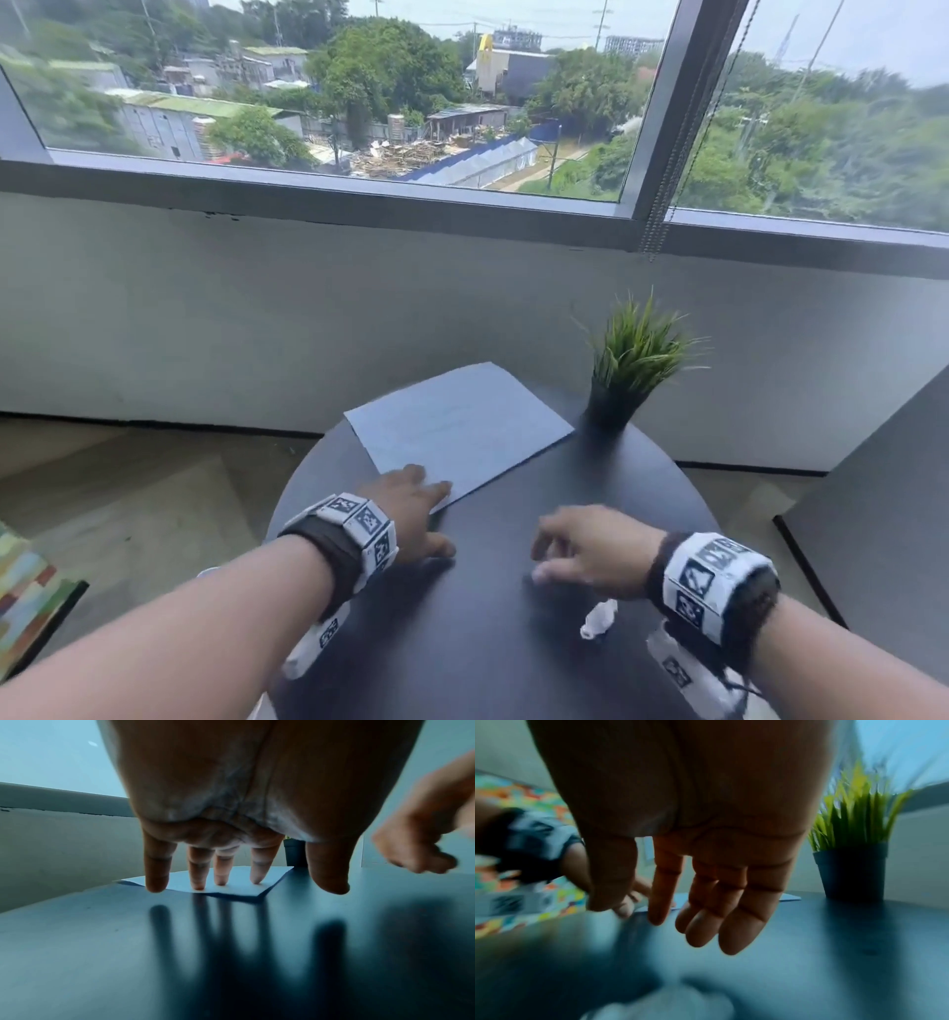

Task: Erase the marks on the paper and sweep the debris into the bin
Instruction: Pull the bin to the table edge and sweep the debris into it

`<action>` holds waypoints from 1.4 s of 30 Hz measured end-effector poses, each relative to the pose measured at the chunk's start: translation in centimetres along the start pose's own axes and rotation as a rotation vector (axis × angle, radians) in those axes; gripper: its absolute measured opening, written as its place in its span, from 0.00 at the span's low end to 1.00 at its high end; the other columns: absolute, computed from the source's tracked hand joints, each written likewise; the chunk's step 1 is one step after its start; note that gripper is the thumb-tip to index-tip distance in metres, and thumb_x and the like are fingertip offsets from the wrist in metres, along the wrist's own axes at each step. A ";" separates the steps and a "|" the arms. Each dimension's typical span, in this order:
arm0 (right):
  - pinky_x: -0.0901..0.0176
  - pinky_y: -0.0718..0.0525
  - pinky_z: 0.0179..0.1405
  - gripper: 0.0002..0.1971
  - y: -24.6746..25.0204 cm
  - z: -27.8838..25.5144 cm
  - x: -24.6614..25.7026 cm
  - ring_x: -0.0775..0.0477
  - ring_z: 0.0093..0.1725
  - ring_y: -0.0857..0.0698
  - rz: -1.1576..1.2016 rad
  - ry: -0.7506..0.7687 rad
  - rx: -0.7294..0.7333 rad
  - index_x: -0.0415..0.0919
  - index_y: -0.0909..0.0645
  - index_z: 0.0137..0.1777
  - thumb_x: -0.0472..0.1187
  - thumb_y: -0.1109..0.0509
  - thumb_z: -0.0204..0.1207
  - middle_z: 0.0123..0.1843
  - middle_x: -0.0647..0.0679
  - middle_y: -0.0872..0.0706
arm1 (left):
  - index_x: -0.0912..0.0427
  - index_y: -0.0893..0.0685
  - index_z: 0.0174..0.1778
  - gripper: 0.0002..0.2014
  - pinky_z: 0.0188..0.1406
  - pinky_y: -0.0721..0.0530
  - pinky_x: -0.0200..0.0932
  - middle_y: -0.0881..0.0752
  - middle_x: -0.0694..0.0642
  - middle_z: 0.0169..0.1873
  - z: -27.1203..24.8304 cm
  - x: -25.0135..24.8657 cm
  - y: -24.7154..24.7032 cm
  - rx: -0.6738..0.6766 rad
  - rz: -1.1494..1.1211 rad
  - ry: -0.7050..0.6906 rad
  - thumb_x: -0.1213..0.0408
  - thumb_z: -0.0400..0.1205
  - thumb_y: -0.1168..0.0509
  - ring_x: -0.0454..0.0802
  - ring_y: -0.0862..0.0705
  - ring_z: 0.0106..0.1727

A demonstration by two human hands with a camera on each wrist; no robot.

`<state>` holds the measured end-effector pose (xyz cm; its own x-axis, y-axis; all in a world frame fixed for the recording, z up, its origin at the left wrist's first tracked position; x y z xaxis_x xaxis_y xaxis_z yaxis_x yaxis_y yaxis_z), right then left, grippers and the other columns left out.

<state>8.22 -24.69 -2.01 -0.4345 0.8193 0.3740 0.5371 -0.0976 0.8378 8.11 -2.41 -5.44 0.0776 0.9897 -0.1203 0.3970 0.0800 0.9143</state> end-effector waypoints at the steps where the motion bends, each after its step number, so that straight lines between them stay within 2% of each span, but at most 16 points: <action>1: 0.63 0.25 0.46 0.13 -0.8 -1.4 -0.4 0.59 0.43 0.23 -0.105 0.046 0.068 0.54 0.18 0.55 0.55 0.28 0.73 0.46 0.60 0.23 | 0.37 0.39 0.80 0.42 0.76 0.30 0.55 0.39 0.50 0.79 0.1 0.3 0.1 0.002 -0.005 -0.001 0.30 0.70 0.36 0.53 0.36 0.80; 4: 0.55 0.22 0.52 0.12 -2.8 -4.1 -2.3 0.50 0.54 0.24 -0.220 0.100 0.094 0.57 0.25 0.56 0.53 0.31 0.74 0.55 0.54 0.28 | 0.36 0.32 0.73 0.39 0.71 0.26 0.57 0.36 0.49 0.76 0.4 0.6 0.4 -0.010 -0.035 -0.011 0.29 0.66 0.34 0.53 0.34 0.77; 6: 0.57 0.23 0.50 0.07 -3.0 -3.9 -3.4 0.51 0.50 0.23 -0.171 0.098 0.059 0.54 0.26 0.52 0.51 0.34 0.76 0.50 0.56 0.28 | 0.37 0.30 0.72 0.38 0.70 0.25 0.57 0.36 0.49 0.74 0.3 0.4 0.5 -0.022 -0.048 -0.012 0.29 0.65 0.34 0.53 0.33 0.76; 11: 0.75 0.28 0.37 0.05 0.6 1.7 -3.7 0.59 0.39 0.24 -0.093 0.021 -0.092 0.52 0.24 0.46 0.48 0.30 0.77 0.44 0.56 0.23 | 0.42 0.30 0.72 0.36 0.68 0.25 0.53 0.35 0.49 0.73 0.6 0.1 0.2 -0.072 -0.034 -0.028 0.31 0.70 0.34 0.51 0.33 0.75; 14: 0.71 0.30 0.34 0.05 3.2 6.2 -3.4 0.53 0.39 0.20 -0.036 -0.037 -0.209 0.47 0.22 0.46 0.43 0.28 0.76 0.40 0.54 0.18 | 0.44 0.30 0.70 0.34 0.67 0.24 0.54 0.34 0.49 0.73 1.0 0.2 0.4 -0.087 -0.020 -0.052 0.32 0.71 0.33 0.50 0.32 0.74; 20: 0.60 0.27 0.47 0.06 3.6 12.7 -4.3 0.42 0.49 0.17 -0.017 -0.135 -0.302 0.52 0.24 0.47 0.49 0.30 0.77 0.50 0.45 0.17 | 0.44 0.31 0.72 0.37 0.72 0.28 0.57 0.37 0.51 0.79 2.9 1.1 0.5 -0.068 -0.030 -0.104 0.30 0.71 0.35 0.51 0.38 0.79; 23: 0.59 0.26 0.51 0.13 3.7 10.5 -5.1 0.48 0.48 0.19 0.134 -0.181 -0.381 0.46 0.21 0.56 0.50 0.28 0.77 0.53 0.48 0.20 | 0.41 0.44 0.83 0.42 0.82 0.42 0.54 0.57 0.50 0.86 2.5 2.9 0.9 -0.055 -0.185 -0.033 0.31 0.76 0.37 0.50 0.50 0.85; 26: 0.55 0.25 0.59 0.22 3.4 5.9 -8.7 0.45 0.58 0.20 0.162 -0.371 -0.367 0.42 0.22 0.65 0.54 0.30 0.76 0.62 0.43 0.20 | 0.45 0.50 0.86 0.45 0.83 0.45 0.57 0.58 0.51 0.86 0.5 5.3 0.5 -0.077 -0.225 0.092 0.30 0.77 0.41 0.51 0.54 0.86; 28: 0.46 0.30 0.73 0.35 1.8 2.8 -9.6 0.40 0.74 0.28 -0.025 -0.463 -0.164 0.47 0.29 0.76 0.66 0.36 0.74 0.76 0.42 0.27 | 0.49 0.51 0.85 0.49 0.82 0.47 0.61 0.57 0.55 0.86 -1.4 5.9 -0.9 -0.015 -0.126 0.147 0.25 0.74 0.45 0.55 0.56 0.86; 30: 0.40 0.41 0.82 0.46 -0.9 0.9 -8.2 0.39 0.85 0.47 -0.135 -0.423 -0.011 0.53 0.45 0.85 0.77 0.44 0.71 0.87 0.50 0.48 | 0.51 0.55 0.86 0.55 0.82 0.51 0.64 0.61 0.56 0.85 -3.4 4.9 -2.4 0.049 -0.028 0.092 0.19 0.69 0.52 0.56 0.61 0.86; 32: 0.34 0.46 0.82 0.55 -3.9 -0.8 -3.8 0.41 0.86 0.62 -0.218 -0.281 0.092 0.56 0.60 0.86 0.85 0.57 0.62 0.87 0.58 0.65 | 0.51 0.58 0.86 0.57 0.83 0.56 0.64 0.65 0.56 0.85 -5.8 2.2 -3.7 0.089 0.038 -0.066 0.18 0.66 0.58 0.57 0.65 0.85; 34: 0.32 0.52 0.82 0.57 -7.4 -3.1 1.4 0.43 0.85 0.69 -0.326 -0.063 0.182 0.56 0.65 0.85 0.86 0.65 0.57 0.85 0.58 0.73 | 0.49 0.56 0.86 0.54 0.83 0.60 0.60 0.65 0.55 0.85 -8.4 -0.9 -4.9 0.126 0.080 -0.264 0.20 0.68 0.56 0.55 0.66 0.85; 36: 0.40 0.54 0.84 0.54 -8.1 -5.5 4.2 0.49 0.85 0.66 -0.309 0.102 0.234 0.56 0.60 0.86 0.83 0.61 0.61 0.87 0.58 0.66 | 0.46 0.41 0.84 0.46 0.85 0.55 0.52 0.51 0.51 0.86 -10.3 -3.3 -5.3 0.116 0.001 -0.451 0.24 0.73 0.48 0.50 0.55 0.86; 38: 0.60 0.54 0.83 0.46 -5.8 -5.7 3.2 0.58 0.85 0.54 -0.124 0.136 0.162 0.54 0.49 0.86 0.75 0.51 0.69 0.88 0.58 0.51 | 0.42 0.26 0.76 0.37 0.81 0.43 0.43 0.32 0.43 0.80 -11.3 -4.2 -4.4 0.016 -0.195 -0.507 0.27 0.74 0.45 0.44 0.37 0.81; 40: 0.66 0.53 0.80 0.39 -2.7 -5.1 -1.2 0.55 0.85 0.47 -0.044 -0.069 -0.047 0.48 0.43 0.85 0.67 0.45 0.78 0.87 0.52 0.44 | 0.42 0.26 0.77 0.35 0.79 0.43 0.42 0.32 0.44 0.80 -11.2 -3.3 -4.0 -0.111 -0.307 -0.322 0.29 0.76 0.43 0.45 0.35 0.81; 42: 0.51 0.48 0.82 0.42 -2.8 -5.3 -4.6 0.41 0.85 0.45 -0.155 -0.328 -0.089 0.45 0.41 0.83 0.72 0.49 0.76 0.86 0.46 0.43 | 0.46 0.37 0.82 0.38 0.81 0.49 0.49 0.45 0.53 0.85 -11.1 -1.7 -4.8 -0.115 -0.212 -0.060 0.31 0.79 0.42 0.53 0.47 0.85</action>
<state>4.86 -31.16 -3.91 -0.2431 0.9643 0.1048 0.4123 0.0050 0.9110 -4.12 -3.12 -5.31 0.0593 0.9407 -0.3341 0.3034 0.3018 0.9038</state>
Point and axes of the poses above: each hand's wrist, its own z-axis towards the middle knuckle, its own y-axis out of the back of the hand, x = y × z, the point moved 5 cm from there along z, towards the middle knuckle
